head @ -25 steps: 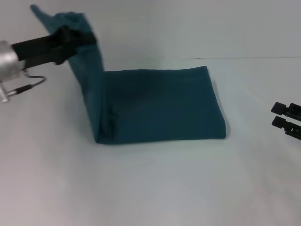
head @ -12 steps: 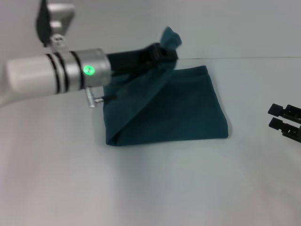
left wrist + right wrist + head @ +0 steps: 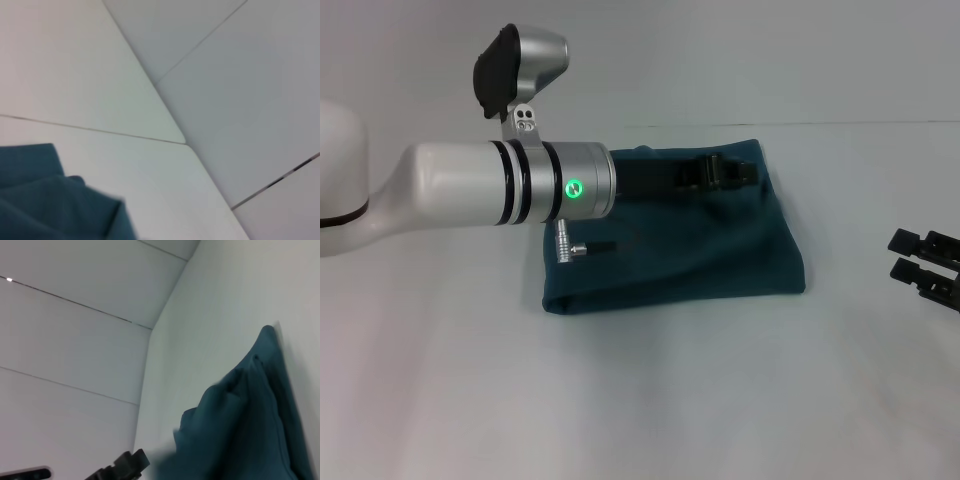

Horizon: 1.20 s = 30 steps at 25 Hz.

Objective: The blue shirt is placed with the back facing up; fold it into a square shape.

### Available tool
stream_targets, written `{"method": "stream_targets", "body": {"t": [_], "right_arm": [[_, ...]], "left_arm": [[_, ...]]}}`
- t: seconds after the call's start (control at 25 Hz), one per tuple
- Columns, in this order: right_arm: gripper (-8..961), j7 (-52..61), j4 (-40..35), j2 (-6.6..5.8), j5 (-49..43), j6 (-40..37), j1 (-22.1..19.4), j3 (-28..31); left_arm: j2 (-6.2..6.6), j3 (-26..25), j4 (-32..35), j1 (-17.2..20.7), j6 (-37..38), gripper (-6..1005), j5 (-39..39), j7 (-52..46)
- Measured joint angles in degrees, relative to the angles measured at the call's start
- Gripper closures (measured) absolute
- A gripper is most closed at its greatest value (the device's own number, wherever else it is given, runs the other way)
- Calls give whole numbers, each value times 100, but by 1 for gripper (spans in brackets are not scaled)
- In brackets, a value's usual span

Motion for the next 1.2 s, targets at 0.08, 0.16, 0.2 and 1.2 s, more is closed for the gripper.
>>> {"method": "stream_targets", "body": {"t": [0.08,0.16,0.2,1.2], "right_arm": [[316,0,0,-13,0,10,-6,0],[316,0,0,-22,-10,14,-6,-1],[315,0,0,-28,-28,16,-6,-1],[316,19,-1754,56,-2572,1073,2617,-1744]], "left_arm": [[-7,30,53,13,110,839,-85,53],[-2,15,179,68,356,797,-164,103],[3,4,335,155,558,776,-217,124],[494,-2621,1821,2345,2915,83,1397,-1070]]}}
